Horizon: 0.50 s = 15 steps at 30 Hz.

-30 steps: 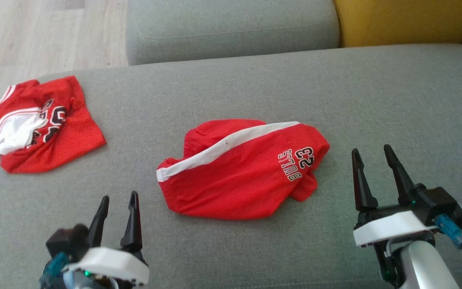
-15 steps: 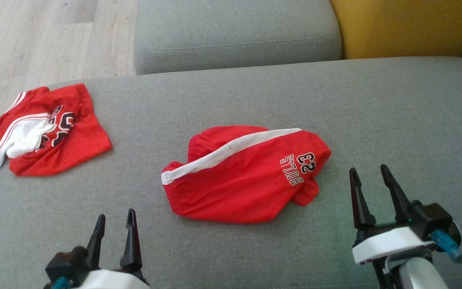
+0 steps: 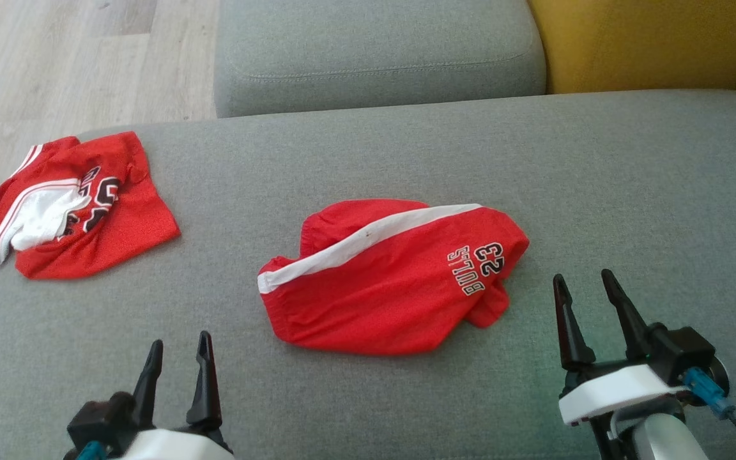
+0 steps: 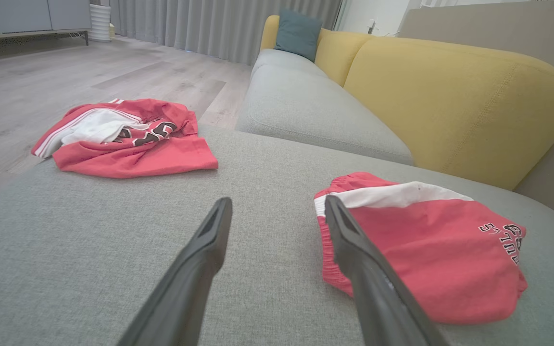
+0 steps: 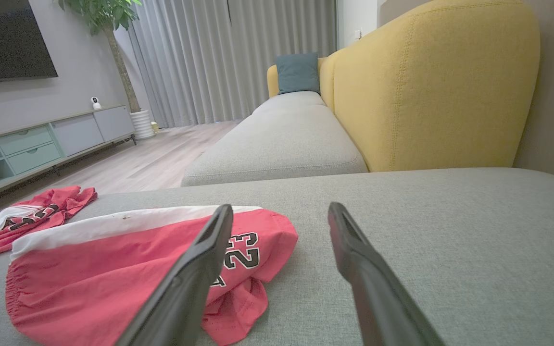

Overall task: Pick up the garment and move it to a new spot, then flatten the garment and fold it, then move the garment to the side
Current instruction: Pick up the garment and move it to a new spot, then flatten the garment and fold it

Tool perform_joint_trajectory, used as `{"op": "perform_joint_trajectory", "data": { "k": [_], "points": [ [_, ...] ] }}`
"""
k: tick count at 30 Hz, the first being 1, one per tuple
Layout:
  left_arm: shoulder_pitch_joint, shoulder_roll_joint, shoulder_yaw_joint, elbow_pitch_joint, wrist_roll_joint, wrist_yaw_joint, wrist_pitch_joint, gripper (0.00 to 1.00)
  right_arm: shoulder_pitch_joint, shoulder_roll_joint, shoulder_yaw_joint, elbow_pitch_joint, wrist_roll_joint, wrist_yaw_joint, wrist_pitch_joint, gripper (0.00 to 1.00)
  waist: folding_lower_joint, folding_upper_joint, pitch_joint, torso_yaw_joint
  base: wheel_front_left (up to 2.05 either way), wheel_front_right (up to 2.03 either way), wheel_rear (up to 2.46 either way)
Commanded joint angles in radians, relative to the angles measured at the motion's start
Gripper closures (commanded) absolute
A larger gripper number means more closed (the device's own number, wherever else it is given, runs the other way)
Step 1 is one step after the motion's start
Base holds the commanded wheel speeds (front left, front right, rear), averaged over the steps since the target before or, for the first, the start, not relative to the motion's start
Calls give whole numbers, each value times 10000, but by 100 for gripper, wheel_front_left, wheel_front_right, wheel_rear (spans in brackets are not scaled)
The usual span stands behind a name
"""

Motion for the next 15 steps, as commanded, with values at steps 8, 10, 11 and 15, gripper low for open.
{"op": "perform_joint_trajectory", "data": {
  "k": [8,10,11,15],
  "points": [
    [-347,-73,396,-199,79,-138,-124,0,-463,-37,158,-202,17,75,-109,0,0,0,36,40,0,0,0],
    [-363,-75,376,-181,42,-138,-124,0,-535,-37,128,-143,-53,75,-109,0,0,0,58,67,0,0,0],
    [-373,-75,361,-176,24,-134,-124,0,-593,-37,109,-108,-109,75,-109,0,0,0,76,86,0,0,0],
    [-433,-76,278,-173,-27,-125,-124,0,-1023,-37,36,279,-468,75,-109,0,0,0,203,217,0,0,0]
  ]
}}
